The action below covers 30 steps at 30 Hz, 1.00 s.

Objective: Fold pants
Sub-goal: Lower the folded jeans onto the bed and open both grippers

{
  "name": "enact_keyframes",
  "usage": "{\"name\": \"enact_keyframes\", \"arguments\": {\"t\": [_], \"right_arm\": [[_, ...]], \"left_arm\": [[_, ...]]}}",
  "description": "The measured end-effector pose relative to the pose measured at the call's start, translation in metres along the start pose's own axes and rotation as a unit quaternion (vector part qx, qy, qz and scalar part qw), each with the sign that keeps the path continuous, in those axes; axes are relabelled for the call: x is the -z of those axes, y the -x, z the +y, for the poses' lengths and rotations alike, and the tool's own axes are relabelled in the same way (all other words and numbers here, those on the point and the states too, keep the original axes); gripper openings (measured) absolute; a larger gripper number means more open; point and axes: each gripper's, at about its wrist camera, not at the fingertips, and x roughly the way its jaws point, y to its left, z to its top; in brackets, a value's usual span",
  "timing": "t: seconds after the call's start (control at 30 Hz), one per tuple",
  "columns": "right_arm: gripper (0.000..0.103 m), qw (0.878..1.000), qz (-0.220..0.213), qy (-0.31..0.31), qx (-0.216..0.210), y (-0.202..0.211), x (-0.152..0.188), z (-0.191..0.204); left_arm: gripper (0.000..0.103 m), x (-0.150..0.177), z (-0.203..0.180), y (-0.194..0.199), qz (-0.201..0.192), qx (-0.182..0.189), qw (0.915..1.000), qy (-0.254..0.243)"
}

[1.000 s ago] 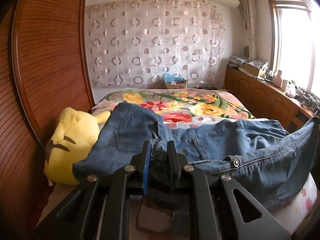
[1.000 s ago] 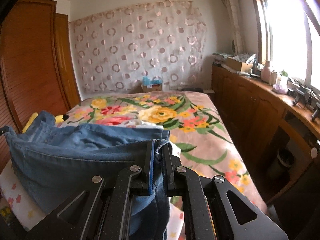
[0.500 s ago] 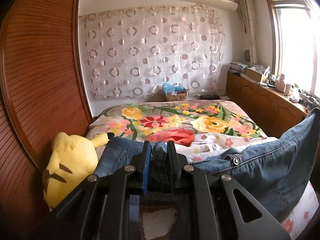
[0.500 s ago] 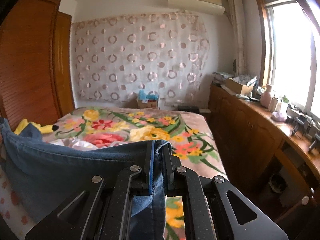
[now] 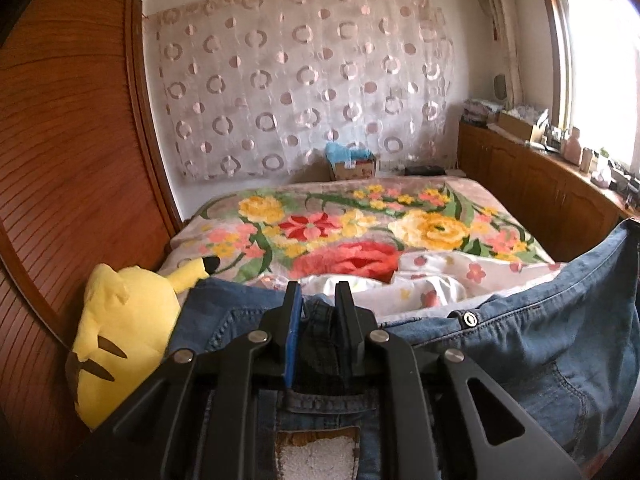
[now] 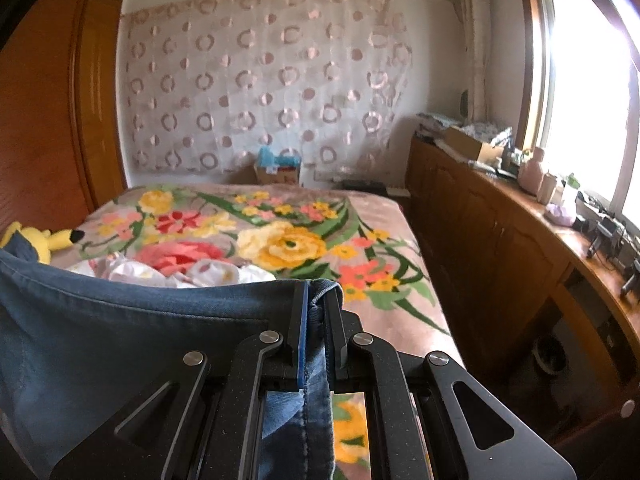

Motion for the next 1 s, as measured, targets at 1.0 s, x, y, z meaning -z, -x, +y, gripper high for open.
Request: {"name": "enact_keyframes", "arguments": {"t": [1.0], "right_arm": [[0.045,0.997,0.071,-0.019,-0.024,0.059,0.052,0.021]], "left_arm": [[0.048,0.085,-0.095,0.041,0.078,0.187,0.9776,-0.058]]}}
